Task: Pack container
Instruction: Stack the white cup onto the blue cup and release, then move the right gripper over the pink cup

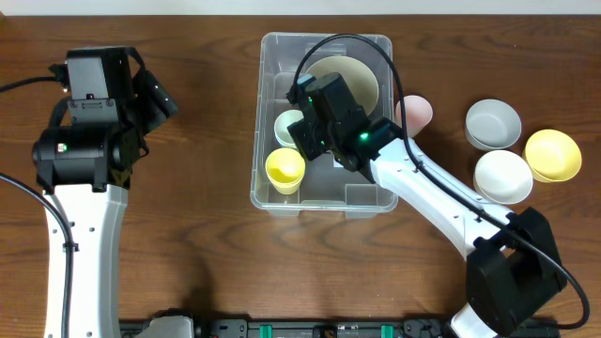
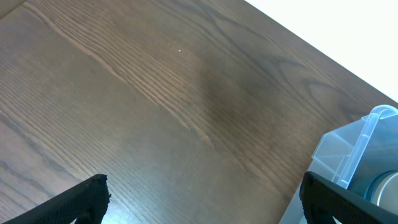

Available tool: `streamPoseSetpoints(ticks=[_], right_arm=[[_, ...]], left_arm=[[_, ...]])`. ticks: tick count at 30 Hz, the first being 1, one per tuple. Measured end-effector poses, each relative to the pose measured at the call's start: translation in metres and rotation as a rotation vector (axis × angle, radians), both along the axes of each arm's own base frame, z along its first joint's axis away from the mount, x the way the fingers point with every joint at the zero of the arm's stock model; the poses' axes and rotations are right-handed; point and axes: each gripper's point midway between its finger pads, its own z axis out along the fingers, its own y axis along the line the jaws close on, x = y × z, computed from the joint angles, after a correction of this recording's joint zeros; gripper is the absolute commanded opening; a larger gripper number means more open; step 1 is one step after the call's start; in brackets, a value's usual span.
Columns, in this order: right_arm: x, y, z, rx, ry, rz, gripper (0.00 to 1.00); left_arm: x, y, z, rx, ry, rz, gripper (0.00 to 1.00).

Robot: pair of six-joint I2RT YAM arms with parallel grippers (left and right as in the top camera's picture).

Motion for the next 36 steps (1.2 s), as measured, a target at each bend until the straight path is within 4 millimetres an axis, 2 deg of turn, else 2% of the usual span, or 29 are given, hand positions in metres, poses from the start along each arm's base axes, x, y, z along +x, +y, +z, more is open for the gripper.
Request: streamPoseSetpoints(ticks=[3,7,11,13,15,18,21,25,29,36], right_arm=[[-0.001,-0.003,-0.001,-0.008,0.01,-0.006,0.56],[-0.004,-0.028,0.005,-0.032,0.057,-0.08,0.55],[0.005,-0.079,0.044,-0.02,0.042,-0.234,0.55],[0.008,-0.111,0.067,-0.002,0.022,-0.32,0.54],[0.01,-0.15,0.088,0.012,0.007,-0.425,0.54],[0.01,-0.196,0.096,0.006,0.018,-0.541,0.54],[0.01,-0.234,0.086,-0.015,0.064,-0.647,0.54],[0.014,-0.261,0.064,-0.038,0.123,-0.72,0.55],[0.019,-0.267,0.034,-0.07,0.198,-0.738,0.56],[0.03,-0.262,-0.028,-0.118,0.331,-0.725,0.57]], left_arm=[[0.0,0.0,0.0,0.0,0.0,0.0,0.98],[0.0,0.0,0.0,0.0,0.0,0.0,0.98],[0.0,0.0,0.0,0.0,0.0,0.0,0.98],[0.0,0.0,0.0,0.0,0.0,0.0,0.98],[0.0,0.0,0.0,0.0,0.0,0.0,0.98],[0.0,0.0,0.0,0.0,0.0,0.0,0.98],[0.0,0.0,0.0,0.0,0.0,0.0,0.98],[0.0,0.0,0.0,0.0,0.0,0.0,0.98],[0.0,0.0,0.0,0.0,0.0,0.0,0.98],[0.0,0.0,0.0,0.0,0.0,0.0,0.98]])
